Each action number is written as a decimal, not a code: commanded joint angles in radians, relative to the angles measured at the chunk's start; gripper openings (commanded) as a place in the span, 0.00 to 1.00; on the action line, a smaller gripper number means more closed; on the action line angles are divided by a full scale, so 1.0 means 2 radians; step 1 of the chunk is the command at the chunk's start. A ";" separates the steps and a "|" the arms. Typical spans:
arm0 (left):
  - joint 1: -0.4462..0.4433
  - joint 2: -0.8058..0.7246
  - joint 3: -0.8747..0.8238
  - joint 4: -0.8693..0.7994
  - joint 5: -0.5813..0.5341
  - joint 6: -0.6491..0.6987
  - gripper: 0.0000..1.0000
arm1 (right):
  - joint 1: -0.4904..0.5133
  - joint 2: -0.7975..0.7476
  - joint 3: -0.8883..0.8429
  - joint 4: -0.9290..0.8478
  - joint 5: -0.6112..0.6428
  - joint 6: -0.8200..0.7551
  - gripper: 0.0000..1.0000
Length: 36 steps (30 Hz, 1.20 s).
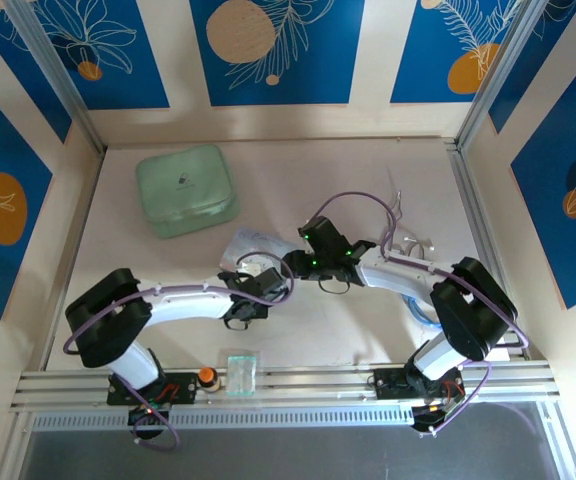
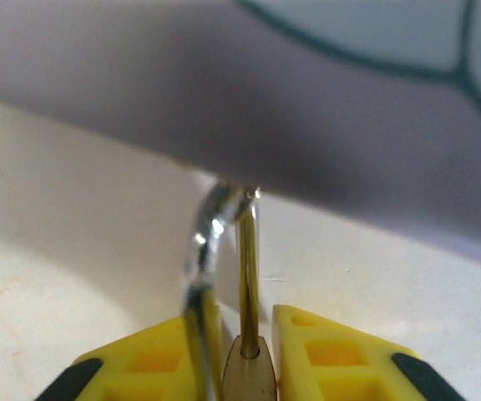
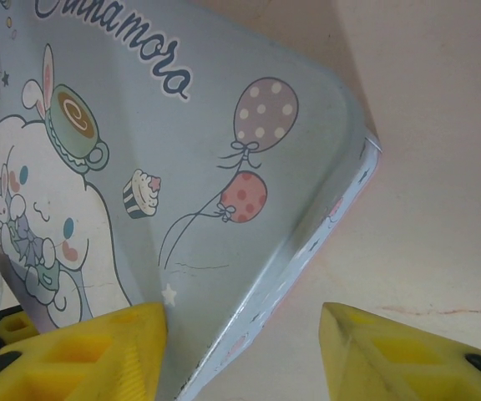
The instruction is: Unlock the padlock with the key
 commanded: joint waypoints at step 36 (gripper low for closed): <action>-0.087 0.119 0.124 -0.197 -0.105 -0.013 0.23 | -0.016 0.017 -0.022 -0.022 0.002 0.016 0.52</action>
